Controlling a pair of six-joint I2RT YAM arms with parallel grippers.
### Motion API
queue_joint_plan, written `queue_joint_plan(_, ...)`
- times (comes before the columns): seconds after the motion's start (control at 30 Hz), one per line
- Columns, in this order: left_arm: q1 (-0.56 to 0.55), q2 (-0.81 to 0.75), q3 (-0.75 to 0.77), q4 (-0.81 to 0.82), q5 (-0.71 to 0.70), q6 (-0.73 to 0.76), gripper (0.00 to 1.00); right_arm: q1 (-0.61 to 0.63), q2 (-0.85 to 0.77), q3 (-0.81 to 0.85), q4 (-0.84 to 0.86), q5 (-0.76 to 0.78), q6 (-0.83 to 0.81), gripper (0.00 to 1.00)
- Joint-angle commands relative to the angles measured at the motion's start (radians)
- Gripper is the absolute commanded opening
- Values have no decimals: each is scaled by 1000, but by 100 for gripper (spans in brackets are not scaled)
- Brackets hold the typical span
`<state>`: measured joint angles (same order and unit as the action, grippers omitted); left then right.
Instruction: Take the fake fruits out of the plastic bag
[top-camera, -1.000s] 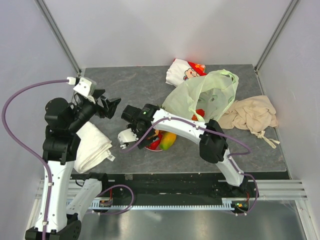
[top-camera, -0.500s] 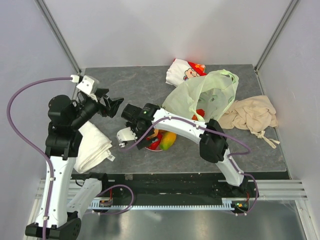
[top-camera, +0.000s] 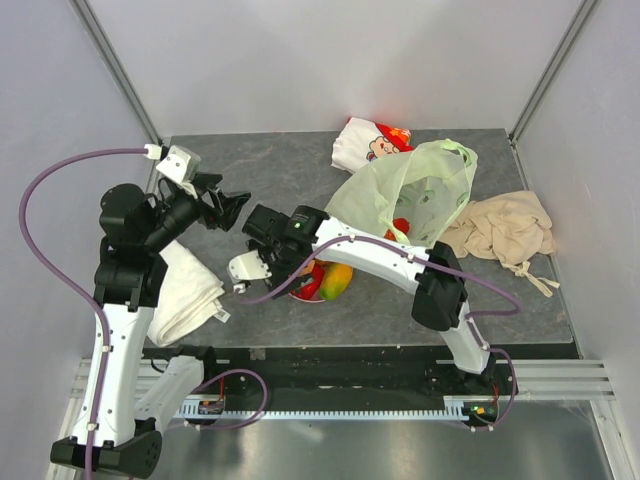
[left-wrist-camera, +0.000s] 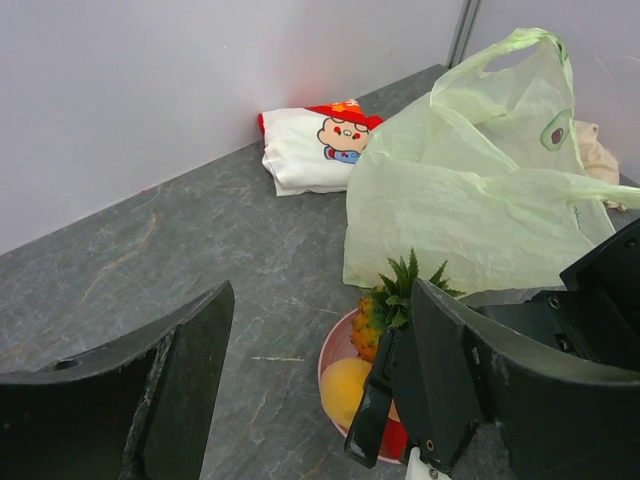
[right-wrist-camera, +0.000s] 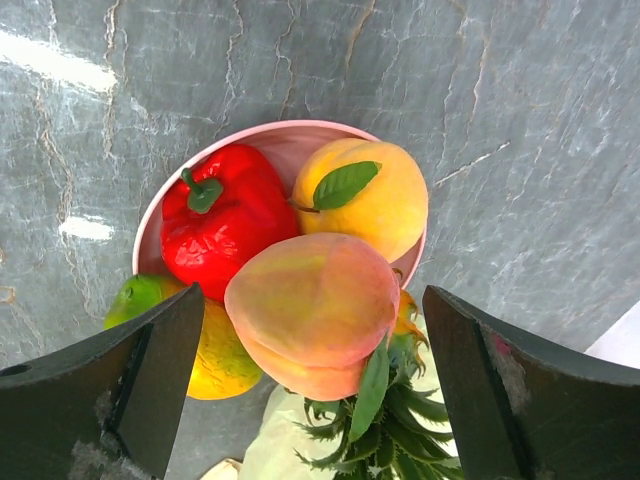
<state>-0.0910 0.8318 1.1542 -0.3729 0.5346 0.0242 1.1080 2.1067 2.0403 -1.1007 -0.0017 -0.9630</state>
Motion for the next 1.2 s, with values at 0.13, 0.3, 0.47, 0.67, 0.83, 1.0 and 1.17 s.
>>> queue_joint_plan(0.13,7,-2,7,45,45,-40,78,1,-48,92,6,-68,78,98)
queue_joint_plan(0.3,7,0,28,54,31,-44,78,-3,-151,192,71,-110,264,98)
queue_joint_plan(0.47,-4,36,96,58,80,-84,77,-159,-387,124,271,-5,602,98)
queue_joint_plan(0.67,-245,171,229,16,159,-42,76,-452,-602,-38,315,-4,629,98)
queue_joint_plan(0.83,-482,366,326,-79,122,140,76,-627,-769,-340,377,-39,651,98)
queue_joint_plan(1.0,-637,551,484,-173,93,278,78,-939,-707,-408,368,-231,788,91)
queue_joint_plan(1.17,-812,719,535,-209,-8,646,80,-1021,-629,-417,320,-427,656,88)
